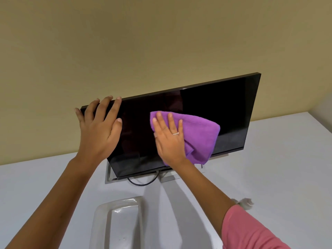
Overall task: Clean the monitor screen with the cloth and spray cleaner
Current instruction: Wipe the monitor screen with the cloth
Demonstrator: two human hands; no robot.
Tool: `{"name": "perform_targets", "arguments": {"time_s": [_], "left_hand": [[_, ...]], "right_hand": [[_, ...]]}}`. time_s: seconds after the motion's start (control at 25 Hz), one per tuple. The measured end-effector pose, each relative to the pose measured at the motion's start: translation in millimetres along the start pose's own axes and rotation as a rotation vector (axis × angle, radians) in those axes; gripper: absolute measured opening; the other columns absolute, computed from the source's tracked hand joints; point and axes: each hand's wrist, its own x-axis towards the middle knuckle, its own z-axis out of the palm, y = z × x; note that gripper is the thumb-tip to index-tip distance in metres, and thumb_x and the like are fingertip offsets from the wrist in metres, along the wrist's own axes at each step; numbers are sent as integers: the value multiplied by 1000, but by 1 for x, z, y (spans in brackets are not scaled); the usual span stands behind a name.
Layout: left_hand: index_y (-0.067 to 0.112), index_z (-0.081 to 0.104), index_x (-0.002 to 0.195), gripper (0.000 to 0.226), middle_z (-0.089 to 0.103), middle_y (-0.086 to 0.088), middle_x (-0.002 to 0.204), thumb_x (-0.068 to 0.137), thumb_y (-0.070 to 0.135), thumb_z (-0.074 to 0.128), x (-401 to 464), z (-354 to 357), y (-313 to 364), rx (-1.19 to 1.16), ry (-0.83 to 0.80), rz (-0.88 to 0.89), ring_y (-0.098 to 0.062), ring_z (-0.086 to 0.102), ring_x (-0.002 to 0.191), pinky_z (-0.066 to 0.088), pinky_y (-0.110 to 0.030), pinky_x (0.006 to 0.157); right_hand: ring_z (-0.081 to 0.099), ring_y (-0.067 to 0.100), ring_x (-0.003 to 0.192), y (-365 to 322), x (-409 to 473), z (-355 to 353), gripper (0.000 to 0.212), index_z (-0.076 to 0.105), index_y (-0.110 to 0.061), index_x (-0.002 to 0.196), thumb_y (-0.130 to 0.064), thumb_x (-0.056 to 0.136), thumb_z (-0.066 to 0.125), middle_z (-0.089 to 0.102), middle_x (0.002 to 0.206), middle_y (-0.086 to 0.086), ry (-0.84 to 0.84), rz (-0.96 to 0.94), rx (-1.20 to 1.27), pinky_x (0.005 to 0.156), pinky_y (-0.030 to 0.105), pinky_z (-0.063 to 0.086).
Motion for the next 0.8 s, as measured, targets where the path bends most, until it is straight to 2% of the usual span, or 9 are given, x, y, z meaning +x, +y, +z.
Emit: {"name": "perform_targets", "arguments": {"time_s": [0.08, 0.24, 0.32, 0.36, 0.48, 0.56, 0.68, 0.8], "left_hand": [[21, 40, 144, 54, 43, -8, 145, 92, 27, 29, -1, 0, -2, -14, 1, 23, -37, 35, 130, 18, -67, 106], [19, 38, 145, 53, 42, -5, 147, 92, 25, 30, -1, 1, -8, -50, 12, 42, -33, 35, 132, 16, -62, 110], [15, 37, 144, 54, 42, -3, 148, 92, 24, 30, -2, 1, -11, -85, 8, 47, -32, 35, 133, 14, -61, 112], [15, 38, 144, 53, 42, -2, 148, 92, 24, 30, -2, 0, -11, -99, 6, 50, -31, 35, 133, 13, -60, 112], [15, 39, 143, 53, 43, 0, 147, 92, 24, 29, -1, -2, -13, -124, 6, 61, -29, 35, 133, 14, -57, 113], [17, 40, 143, 53, 43, 2, 147, 93, 25, 26, 1, -4, -16, -155, 4, 60, -27, 36, 132, 14, -55, 113], [19, 42, 142, 53, 44, 6, 146, 93, 26, 23, 2, -7, -22, -236, -13, 49, -22, 35, 132, 17, -52, 115], [21, 43, 141, 54, 45, 9, 146, 92, 26, 22, 3, -10, -27, -302, -24, 39, -16, 34, 133, 24, -52, 113]], "right_hand": [[3, 26, 148, -22, -10, 9, 61, 19, -18, 151, -25, 95, 42, 14, 157, 1, -27, -71, 11, 119, 50, 1], [15, 25, 146, -16, -31, 11, 64, 24, -17, 149, -21, 89, 45, 22, 154, 1, -77, -131, -39, 117, 51, 12], [23, 31, 141, 5, -37, 5, 62, 27, -16, 146, -25, 86, 43, 31, 151, 3, -72, -20, -127, 110, 60, 25], [27, 35, 140, 18, -38, 1, 61, 28, -15, 145, -27, 87, 42, 36, 150, 5, -59, 92, -157, 106, 65, 27], [24, 40, 142, 44, -35, -9, 57, 22, -13, 147, -28, 94, 34, 35, 153, 11, 12, 498, -97, 107, 70, 19], [21, 40, 143, 45, -23, -11, 56, 15, -15, 149, -25, 95, 28, 31, 154, 13, 74, 667, -24, 107, 71, 21], [22, 39, 143, 21, -2, -6, 56, 17, -9, 150, -18, 95, 25, 30, 154, 15, 133, 741, 5, 105, 71, 24], [25, 36, 142, -26, 16, 8, 57, 24, -6, 148, -16, 92, 30, 34, 153, 13, 162, 587, -36, 107, 71, 21]]}}
